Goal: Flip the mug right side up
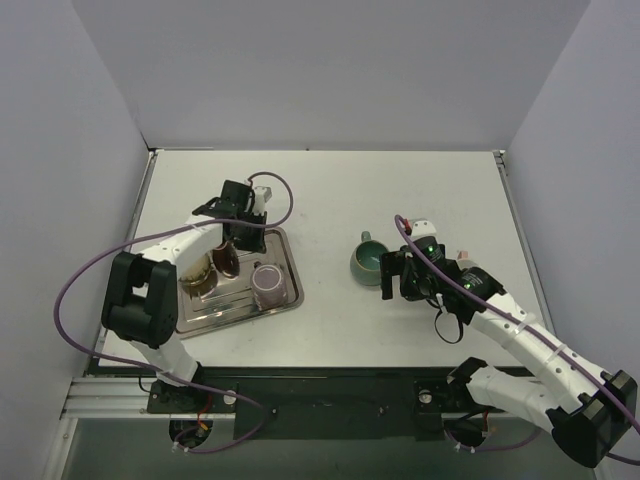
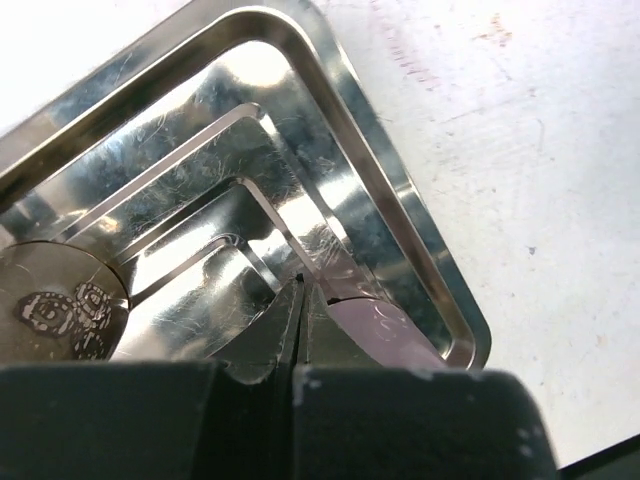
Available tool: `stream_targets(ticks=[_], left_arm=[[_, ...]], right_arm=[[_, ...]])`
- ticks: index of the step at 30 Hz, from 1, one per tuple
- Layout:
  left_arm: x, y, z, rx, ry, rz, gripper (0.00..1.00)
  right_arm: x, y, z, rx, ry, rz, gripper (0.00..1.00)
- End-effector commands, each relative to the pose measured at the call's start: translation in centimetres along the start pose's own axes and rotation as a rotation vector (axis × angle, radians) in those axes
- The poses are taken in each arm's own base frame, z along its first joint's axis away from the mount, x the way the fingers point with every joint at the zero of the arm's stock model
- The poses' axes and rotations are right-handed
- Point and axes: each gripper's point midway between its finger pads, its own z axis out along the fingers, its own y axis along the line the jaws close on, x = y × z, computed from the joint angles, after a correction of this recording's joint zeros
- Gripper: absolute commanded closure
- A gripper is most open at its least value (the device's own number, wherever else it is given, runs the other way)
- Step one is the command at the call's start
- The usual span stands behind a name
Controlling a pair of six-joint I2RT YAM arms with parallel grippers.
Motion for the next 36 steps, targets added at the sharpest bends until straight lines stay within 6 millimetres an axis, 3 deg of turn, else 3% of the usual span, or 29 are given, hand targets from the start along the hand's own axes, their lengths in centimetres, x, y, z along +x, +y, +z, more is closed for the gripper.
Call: stream_targets(ticks=[1, 7, 9, 11, 13, 15, 18, 20, 23, 30, 36], left_arm=[[-2.6, -1.6, -2.6, 0.075, -0.102, 0.126, 1.0], [-2.1, -1.6, -2.4, 0.066, -0.034, 0.116, 1.0], [-1.7, -1.4, -2.1, 0.039, -0.003, 0.096, 0.85], [-1.0, -1.4, -1.7, 0.017, 0.018, 0.093, 0.57], [-0.4, -1.9, -1.2, 0.001, 0.035, 0.126, 0.39], [0.7, -2.3, -0.4, -0.024, 0.082, 0.153, 0.32], [1.8, -1.9, -0.1, -0.065, 0.171, 0.17, 0.3], [1.5, 0.0, 0.3, -0.164, 0.192, 0.204, 0.3], [2.2, 1.1, 0.9, -0.218, 0.268, 0.223, 0.3], [3.9, 0.3, -0.9, -0.183, 0.406, 0.252, 0.31], [6.6, -1.6, -2.0, -0.037, 0.536, 0.261, 0.6]], right_arm=[[-0.3, -0.5, -0.7, 0.021, -0.005, -0.001, 0.06], [-0.2, -0.6, -0.6, 0.024, 0.005, -0.003, 0.06], [0.0, -0.5, -0.5, 0.025, 0.011, -0.006, 0.06], [0.2, -0.5, -0.3, 0.025, 0.017, -0.004, 0.06], [0.4, -0.5, -0.1, 0.024, 0.019, -0.002, 0.06], [0.7, -0.4, 0.1, 0.024, 0.029, -0.002, 0.06], [1.2, -0.4, 0.3, 0.024, 0.041, -0.003, 0.06], [1.4, -0.5, 0.3, 0.025, 0.045, -0.005, 0.06], [1.4, -0.4, 0.4, 0.025, 0.041, -0.004, 0.06], [2.2, -0.8, 0.9, 0.041, 0.05, -0.012, 0.06], [2.3, -1.0, 1.1, 0.054, 0.057, -0.024, 0.06]])
